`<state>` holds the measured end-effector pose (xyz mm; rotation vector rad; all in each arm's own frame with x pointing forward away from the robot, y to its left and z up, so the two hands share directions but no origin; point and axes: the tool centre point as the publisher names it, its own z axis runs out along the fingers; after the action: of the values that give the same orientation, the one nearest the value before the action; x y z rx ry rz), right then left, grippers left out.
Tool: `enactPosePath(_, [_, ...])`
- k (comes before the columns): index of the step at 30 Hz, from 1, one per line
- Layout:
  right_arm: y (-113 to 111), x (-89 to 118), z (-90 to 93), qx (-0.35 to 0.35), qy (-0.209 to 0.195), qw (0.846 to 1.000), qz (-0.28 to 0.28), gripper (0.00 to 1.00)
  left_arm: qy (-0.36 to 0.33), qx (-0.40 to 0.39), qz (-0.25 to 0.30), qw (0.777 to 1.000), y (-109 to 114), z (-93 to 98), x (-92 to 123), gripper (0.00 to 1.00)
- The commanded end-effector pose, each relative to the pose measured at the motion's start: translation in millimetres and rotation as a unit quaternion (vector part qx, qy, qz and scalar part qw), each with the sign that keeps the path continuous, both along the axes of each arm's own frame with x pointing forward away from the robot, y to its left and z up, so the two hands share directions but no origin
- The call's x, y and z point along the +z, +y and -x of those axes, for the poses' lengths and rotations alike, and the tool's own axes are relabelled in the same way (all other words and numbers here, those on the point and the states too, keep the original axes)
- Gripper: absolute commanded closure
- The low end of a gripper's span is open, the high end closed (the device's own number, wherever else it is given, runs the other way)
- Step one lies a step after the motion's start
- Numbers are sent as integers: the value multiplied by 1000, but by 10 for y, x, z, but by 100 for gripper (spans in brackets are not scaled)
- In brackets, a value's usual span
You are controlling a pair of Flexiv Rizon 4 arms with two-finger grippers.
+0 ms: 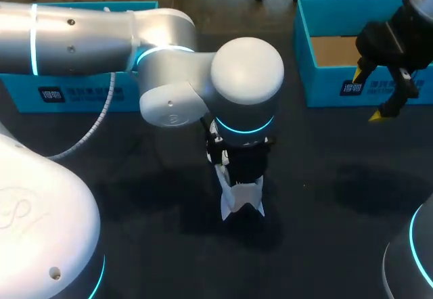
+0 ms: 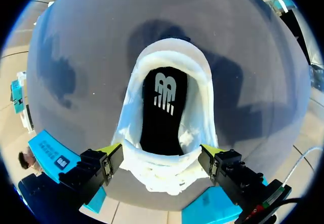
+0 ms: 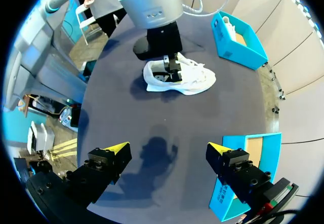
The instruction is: Take the shoe out of the shoebox, open the shoe tongue, remove and reinsert the insole, then place the shoe into the shoebox
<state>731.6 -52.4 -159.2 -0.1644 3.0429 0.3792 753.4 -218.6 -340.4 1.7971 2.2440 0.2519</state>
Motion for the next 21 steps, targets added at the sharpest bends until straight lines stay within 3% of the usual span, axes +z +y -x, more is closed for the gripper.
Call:
enactPosePath(1, [10, -5, -13, 0, 1, 1000, 1, 0, -6, -4, -1, 1000, 36, -34, 30, 0])
enactPosePath(12, [10, -5, -13, 0, 1, 1000, 1, 0, 3, -5, 7, 1000, 81, -146, 286, 3])
enactPosePath(14, [10, -5, -13, 0, 1, 1000, 1, 0, 1, -6, 7, 1000, 82, -168, 308, 15])
enactPosePath(15, [10, -5, -13, 0, 1, 1000, 1, 0, 1, -6, 6, 1000, 79, -180, 321, 43])
enactPosePath(16, [10, -5, -13, 0, 1, 1000, 1, 0, 1, -6, 6, 1000, 76, -183, 333, 53])
enactPosePath(21, [10, -5, -13, 0, 1, 1000, 1, 0, 10, -6, 10, 1000, 94, -155, 409, 58])
